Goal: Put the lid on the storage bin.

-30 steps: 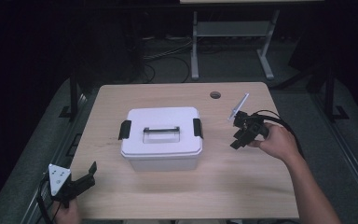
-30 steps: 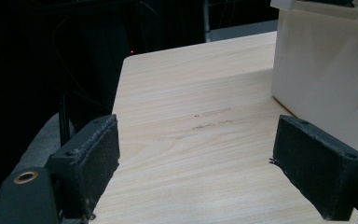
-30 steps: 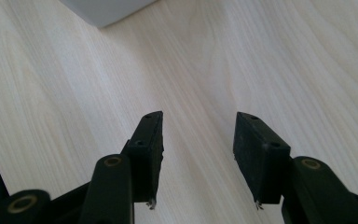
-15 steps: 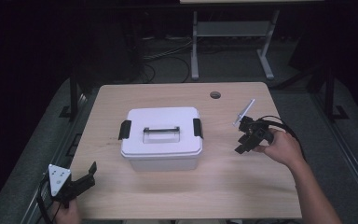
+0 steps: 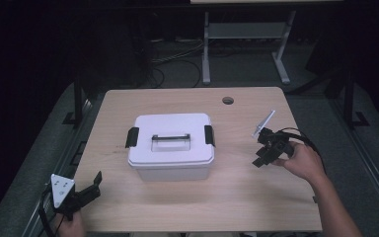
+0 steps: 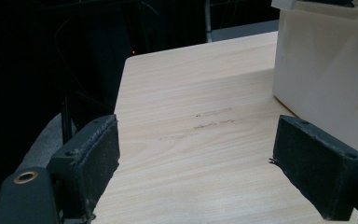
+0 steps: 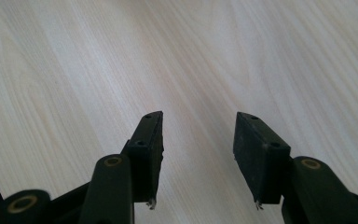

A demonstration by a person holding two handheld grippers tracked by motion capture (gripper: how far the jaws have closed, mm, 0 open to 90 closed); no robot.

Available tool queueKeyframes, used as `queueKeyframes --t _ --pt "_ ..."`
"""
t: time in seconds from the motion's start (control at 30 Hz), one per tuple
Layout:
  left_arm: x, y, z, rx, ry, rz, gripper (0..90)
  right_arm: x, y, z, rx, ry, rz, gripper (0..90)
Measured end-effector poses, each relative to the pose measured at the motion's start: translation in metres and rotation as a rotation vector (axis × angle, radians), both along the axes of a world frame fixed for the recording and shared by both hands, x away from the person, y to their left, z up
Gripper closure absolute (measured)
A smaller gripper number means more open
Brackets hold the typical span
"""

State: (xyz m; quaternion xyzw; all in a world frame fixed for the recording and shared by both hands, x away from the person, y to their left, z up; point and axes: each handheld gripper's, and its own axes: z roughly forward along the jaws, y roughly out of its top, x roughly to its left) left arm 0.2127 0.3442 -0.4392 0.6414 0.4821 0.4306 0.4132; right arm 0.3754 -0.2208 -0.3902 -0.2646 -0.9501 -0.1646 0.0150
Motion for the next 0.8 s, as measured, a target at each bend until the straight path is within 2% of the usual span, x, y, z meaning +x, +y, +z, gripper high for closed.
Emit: queueKeyframes --t 0.4,0.8 --pt "-0.001 0.0 0.0 0.004 0.003 0.005 13.8 -0.008 -0.012 -0.011 0.017 0.012 -0.021 51.5" --pt "-0.001 -0.001 0.0 0.009 0.001 0.003 13.8 -0.015 -0.021 -0.016 0.043 0.003 -0.033 50.1"
